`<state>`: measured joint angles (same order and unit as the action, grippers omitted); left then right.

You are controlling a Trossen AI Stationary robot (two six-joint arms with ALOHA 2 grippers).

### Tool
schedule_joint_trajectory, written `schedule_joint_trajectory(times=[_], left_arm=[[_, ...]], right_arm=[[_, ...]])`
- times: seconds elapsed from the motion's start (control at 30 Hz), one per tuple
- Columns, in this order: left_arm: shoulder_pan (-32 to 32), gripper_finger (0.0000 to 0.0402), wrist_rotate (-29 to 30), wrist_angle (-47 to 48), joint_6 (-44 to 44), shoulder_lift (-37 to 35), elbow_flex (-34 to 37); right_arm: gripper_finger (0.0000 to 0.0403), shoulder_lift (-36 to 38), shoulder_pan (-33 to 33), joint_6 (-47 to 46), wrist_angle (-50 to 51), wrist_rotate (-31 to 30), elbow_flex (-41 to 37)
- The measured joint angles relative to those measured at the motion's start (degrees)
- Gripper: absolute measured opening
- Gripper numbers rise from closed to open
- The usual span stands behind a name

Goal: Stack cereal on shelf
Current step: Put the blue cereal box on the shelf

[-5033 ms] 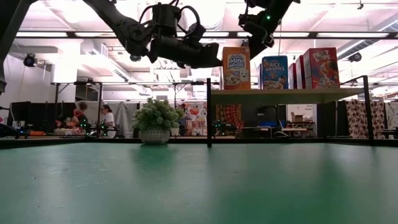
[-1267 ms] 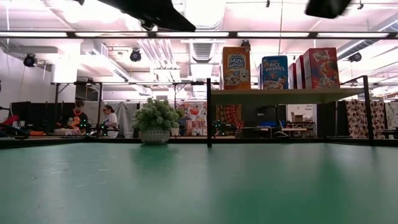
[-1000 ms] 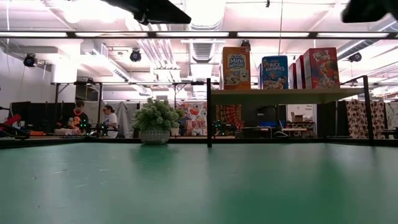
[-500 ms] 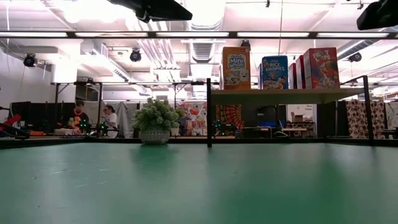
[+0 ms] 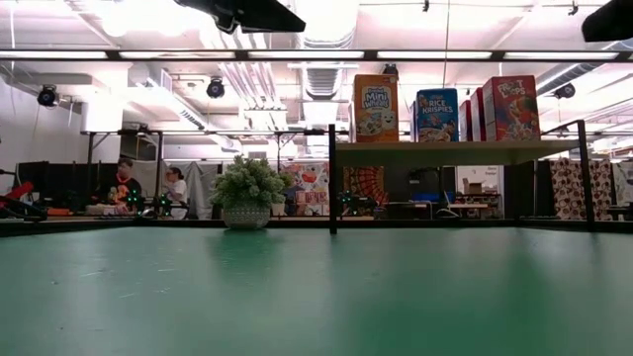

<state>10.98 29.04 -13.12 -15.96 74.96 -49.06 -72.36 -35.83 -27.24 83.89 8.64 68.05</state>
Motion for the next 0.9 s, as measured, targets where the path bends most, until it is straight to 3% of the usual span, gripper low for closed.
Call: schedule_joint_trajectory(times=[0.33, 0.7, 0.9], left_arm=[[0.0, 0.0000, 3.6, -0.2, 0.2, 0.0, 0.0], [0.0, 0.0000, 3.6, 0.0, 0.5, 0.0, 0.0], [-0.1, 0.0000, 3.6, 0.0, 0.5, 0.0, 0.0]], right_arm=[[0.0264, 0.0, -6.7, -3.4, -0.4, 9.7, -0.6], [0.0254, -1.6, -8.6, -2.1, -2.1, 1.7, -0.7], [0.0255, -3.1, -8.6, -1.1, -2.2, 1.7, -0.7]])
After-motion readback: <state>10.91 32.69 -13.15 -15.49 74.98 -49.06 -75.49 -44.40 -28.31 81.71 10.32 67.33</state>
